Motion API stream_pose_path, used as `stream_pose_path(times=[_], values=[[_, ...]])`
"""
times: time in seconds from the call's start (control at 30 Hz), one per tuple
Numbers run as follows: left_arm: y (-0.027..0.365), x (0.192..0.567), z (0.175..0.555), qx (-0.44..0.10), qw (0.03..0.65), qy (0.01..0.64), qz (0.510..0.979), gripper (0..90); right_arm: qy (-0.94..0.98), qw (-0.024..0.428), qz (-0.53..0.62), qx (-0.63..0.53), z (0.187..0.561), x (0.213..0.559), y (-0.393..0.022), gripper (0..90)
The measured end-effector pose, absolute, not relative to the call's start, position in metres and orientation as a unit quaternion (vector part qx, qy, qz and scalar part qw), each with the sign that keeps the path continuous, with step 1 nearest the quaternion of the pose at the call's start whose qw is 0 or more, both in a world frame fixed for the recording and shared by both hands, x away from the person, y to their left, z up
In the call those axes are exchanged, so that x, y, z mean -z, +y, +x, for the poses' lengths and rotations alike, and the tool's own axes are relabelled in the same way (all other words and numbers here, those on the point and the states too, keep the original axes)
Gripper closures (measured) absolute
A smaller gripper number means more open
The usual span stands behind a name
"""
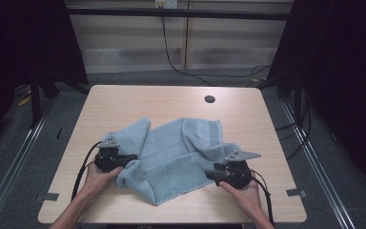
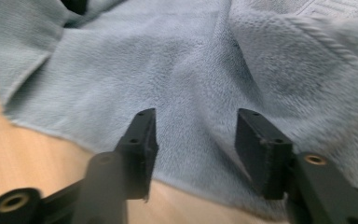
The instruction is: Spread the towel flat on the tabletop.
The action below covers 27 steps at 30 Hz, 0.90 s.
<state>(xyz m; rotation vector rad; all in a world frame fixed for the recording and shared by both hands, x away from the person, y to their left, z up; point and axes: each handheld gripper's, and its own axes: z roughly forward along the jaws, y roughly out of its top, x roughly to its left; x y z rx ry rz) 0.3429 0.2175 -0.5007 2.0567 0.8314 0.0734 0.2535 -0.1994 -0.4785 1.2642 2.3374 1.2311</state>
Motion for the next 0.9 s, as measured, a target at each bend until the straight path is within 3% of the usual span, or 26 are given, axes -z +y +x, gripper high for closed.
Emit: stream_pose_path(times=[0.1,0.27,0.4,0.43,0.9], values=[[0.217,0.5,0.339,-0.03,0.441,0.33,0.834,88.5,0.802,0.138,0.427,-0.394,0.262,0.485,-0.193,42.9],[0.216,0.501,0.328,-0.012,0.446,0.327,0.833,88.5,0.815,0.169,0.437,-0.341,0.271,0.502,-0.193,48.7],[0.211,0.499,0.318,0.0,0.444,0.317,0.838,88.5,0.814,0.177,0.44,-0.334,0.276,0.5,-0.197,81.5],[0.209,0.499,0.316,0.005,0.444,0.315,0.839,88.6,0.816,0.173,0.44,-0.334,0.279,0.5,-0.199,84.0],[0.166,0.493,0.306,0.03,0.454,0.291,0.842,80.6,0.786,0.18,0.482,-0.342,0.378,0.505,-0.205,87.0]])
